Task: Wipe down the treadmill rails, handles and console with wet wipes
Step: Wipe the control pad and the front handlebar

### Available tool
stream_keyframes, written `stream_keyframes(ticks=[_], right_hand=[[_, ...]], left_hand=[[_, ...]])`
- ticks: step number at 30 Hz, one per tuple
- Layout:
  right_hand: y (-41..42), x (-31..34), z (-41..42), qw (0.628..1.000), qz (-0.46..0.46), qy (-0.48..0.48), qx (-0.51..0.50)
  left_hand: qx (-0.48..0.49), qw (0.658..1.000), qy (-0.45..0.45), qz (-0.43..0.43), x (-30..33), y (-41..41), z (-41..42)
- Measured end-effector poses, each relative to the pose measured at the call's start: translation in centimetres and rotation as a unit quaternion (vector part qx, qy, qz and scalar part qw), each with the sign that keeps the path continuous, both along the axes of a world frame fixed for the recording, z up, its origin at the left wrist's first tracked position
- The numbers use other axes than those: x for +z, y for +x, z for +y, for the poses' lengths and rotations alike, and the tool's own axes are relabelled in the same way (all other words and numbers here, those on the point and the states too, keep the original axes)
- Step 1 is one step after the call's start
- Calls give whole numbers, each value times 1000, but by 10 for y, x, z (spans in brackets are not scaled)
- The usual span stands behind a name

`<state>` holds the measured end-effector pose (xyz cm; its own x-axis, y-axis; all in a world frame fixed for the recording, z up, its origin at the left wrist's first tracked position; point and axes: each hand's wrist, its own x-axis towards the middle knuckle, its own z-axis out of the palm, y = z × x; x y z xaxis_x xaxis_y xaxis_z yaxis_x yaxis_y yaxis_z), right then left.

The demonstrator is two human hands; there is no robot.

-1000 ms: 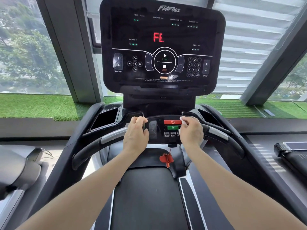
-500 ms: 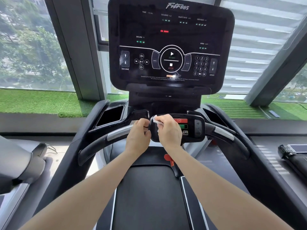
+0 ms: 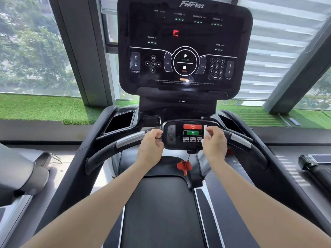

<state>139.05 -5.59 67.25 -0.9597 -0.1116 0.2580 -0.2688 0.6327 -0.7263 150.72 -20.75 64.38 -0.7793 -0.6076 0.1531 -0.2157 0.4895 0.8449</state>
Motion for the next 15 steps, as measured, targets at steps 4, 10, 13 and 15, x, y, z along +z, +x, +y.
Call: stream_keyframes(ticks=[4, 10, 13, 15], right_hand=[[19, -3, -20, 997, 30, 30, 57], [45, -11, -53, 991, 46, 36, 121], [54, -12, -62, 989, 44, 36, 139], [59, -11, -66, 987, 39, 42, 152]], left_hand=[[-5, 1000, 8, -11, 1, 2, 1], [-3, 1000, 16, -5, 0, 3, 1], [3, 1000, 28, -1, -1, 4, 1], [8, 999, 40, -1, 0, 5, 0]])
